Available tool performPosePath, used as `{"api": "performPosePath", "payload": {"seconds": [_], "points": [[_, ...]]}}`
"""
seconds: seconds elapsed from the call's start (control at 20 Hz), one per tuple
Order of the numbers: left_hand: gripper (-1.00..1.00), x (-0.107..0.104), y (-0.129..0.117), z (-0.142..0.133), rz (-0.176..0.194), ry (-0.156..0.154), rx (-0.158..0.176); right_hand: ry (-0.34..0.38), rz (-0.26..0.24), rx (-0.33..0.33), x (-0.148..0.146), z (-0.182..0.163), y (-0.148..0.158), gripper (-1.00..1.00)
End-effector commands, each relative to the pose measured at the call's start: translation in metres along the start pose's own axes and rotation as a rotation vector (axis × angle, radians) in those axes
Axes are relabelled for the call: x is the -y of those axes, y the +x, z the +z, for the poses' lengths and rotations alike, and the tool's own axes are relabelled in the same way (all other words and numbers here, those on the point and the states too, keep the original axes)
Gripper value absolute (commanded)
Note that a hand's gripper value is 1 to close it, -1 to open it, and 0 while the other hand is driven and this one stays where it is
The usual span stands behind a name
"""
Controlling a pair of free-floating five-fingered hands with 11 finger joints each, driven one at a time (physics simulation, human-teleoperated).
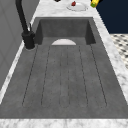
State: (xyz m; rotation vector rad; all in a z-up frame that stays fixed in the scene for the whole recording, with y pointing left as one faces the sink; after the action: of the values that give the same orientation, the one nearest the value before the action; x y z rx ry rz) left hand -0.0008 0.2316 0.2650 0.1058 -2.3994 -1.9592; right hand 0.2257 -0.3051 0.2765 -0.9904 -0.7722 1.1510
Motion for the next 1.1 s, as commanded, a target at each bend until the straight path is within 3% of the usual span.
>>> {"api": "performPosePath", "payload": {"seconds": [0.0, 0.2, 0.4, 0.8, 1.05], "points": [[0.0, 0.0, 0.0, 0.0, 0.0, 0.0, 0.0, -0.04, -0.015, 0.006, 0.019, 0.035, -0.021, 1.0], [0.0, 0.0, 0.0, 0.0, 0.0, 0.0, 0.0, -0.049, -0.019, 0.008, 0.036, 0.065, -0.045, 1.0], [0.0, 0.0, 0.0, 0.0, 0.0, 0.0, 0.0, -0.076, -0.025, 0.012, 0.047, 0.074, -0.075, 1.0], [0.0, 0.0, 0.0, 0.0, 0.0, 0.0, 0.0, -0.084, -0.037, 0.02, 0.059, 0.074, -0.137, 1.0], [0.0, 0.0, 0.0, 0.0, 0.0, 0.0, 0.0, -0.099, -0.064, 0.027, 0.048, 0.06, -0.176, 1.0]]}}
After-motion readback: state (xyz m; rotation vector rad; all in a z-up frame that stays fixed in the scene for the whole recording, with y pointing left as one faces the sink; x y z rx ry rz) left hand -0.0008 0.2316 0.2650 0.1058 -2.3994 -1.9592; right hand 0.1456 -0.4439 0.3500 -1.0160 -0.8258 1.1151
